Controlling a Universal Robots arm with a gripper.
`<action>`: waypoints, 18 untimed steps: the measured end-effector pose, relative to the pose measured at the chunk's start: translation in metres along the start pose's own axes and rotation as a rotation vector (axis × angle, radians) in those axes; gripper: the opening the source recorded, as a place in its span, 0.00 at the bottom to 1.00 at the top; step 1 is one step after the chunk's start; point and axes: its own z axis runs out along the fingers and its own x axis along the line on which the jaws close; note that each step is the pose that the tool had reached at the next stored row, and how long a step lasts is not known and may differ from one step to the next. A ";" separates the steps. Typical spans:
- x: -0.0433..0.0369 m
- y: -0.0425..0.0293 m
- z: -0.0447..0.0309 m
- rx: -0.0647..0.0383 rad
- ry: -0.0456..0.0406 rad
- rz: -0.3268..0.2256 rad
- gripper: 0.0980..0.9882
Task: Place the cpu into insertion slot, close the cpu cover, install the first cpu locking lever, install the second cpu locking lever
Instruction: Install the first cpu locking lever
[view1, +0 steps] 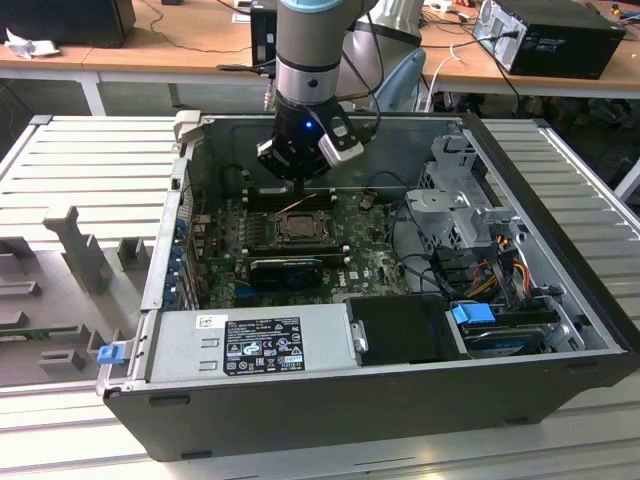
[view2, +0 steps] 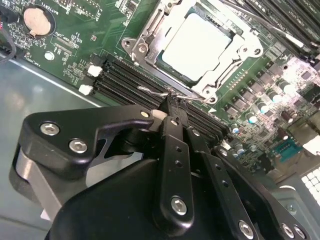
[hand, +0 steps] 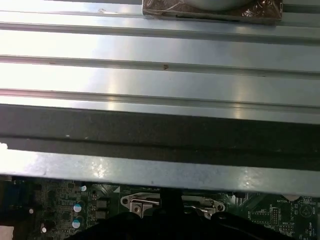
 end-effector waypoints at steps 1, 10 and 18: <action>-0.0007 -0.0002 0.0024 0.000 0.0007 -0.013 0.01; -0.0031 0.0005 0.0063 -0.016 -0.0486 -0.040 0.01; -0.0095 -0.0007 0.0155 -0.022 -0.0506 -0.034 0.01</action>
